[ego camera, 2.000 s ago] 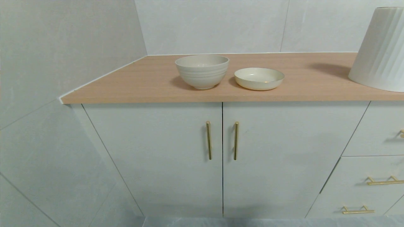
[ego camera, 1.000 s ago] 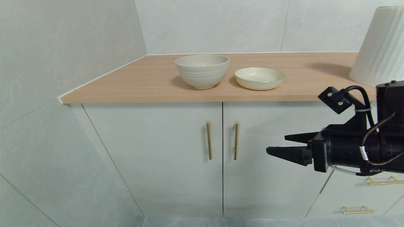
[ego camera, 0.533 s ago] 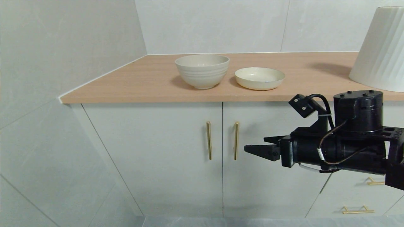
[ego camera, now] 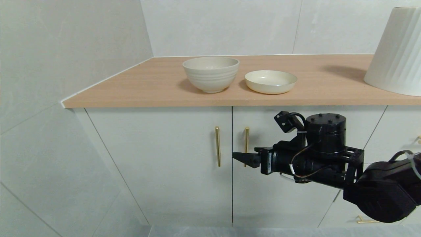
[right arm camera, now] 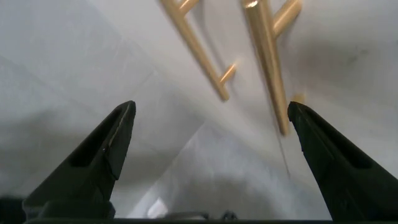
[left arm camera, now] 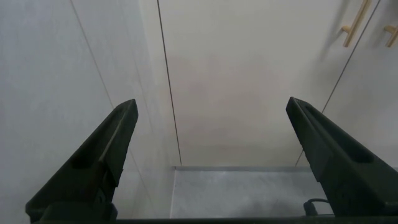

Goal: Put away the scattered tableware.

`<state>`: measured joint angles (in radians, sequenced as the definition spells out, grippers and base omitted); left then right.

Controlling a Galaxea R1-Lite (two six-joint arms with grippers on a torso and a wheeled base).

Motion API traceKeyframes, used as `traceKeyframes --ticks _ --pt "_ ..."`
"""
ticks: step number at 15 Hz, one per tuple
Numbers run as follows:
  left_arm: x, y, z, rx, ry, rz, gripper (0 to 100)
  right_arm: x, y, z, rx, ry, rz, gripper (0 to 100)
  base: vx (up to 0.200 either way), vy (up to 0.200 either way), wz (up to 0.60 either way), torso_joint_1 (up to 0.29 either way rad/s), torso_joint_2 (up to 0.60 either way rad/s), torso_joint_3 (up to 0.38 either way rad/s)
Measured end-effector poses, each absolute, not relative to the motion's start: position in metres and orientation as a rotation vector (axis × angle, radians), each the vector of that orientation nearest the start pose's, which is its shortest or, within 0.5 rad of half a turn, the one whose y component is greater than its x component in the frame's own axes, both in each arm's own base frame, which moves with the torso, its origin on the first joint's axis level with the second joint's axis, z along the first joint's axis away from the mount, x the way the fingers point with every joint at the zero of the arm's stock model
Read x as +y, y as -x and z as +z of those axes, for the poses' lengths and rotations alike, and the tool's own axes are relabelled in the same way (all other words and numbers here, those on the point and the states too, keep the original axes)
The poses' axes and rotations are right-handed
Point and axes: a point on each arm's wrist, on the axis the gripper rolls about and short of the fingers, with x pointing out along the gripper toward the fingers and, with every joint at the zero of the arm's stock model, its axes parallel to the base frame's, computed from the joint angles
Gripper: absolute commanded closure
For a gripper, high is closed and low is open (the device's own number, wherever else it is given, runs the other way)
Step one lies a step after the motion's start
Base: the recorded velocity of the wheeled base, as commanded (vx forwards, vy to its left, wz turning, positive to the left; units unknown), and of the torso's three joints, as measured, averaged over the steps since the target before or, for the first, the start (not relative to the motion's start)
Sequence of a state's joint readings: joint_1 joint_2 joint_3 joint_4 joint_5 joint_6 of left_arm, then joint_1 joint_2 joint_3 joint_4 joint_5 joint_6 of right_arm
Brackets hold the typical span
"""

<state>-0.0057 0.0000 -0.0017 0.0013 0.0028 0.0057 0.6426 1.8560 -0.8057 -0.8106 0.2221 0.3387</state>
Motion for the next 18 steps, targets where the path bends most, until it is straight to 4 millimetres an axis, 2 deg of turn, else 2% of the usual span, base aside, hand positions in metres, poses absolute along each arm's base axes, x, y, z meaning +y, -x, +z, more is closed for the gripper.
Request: traceKeyframes --ticks 3,8,18 --pt "0.0 0.023 0.076 0.0 -0.006 -0.003 0 0.214 -0.278 0.138 0.314 -0.291 0.768 0 0.0 0.0 0.0 0.0 0.0 0.0" --pt "0.0 0.023 0.076 0.0 -0.006 -0.003 0 0.225 -0.286 0.123 0.333 -0.385 0.76 0 0.0 0.0 0.0 0.0 0.0 0.0" --pt "0.0 0.023 0.076 0.0 -0.006 -0.003 0 0.233 -0.278 0.12 0.361 -0.425 0.805 0 0.0 0.0 0.0 0.0 0.0 0.0"
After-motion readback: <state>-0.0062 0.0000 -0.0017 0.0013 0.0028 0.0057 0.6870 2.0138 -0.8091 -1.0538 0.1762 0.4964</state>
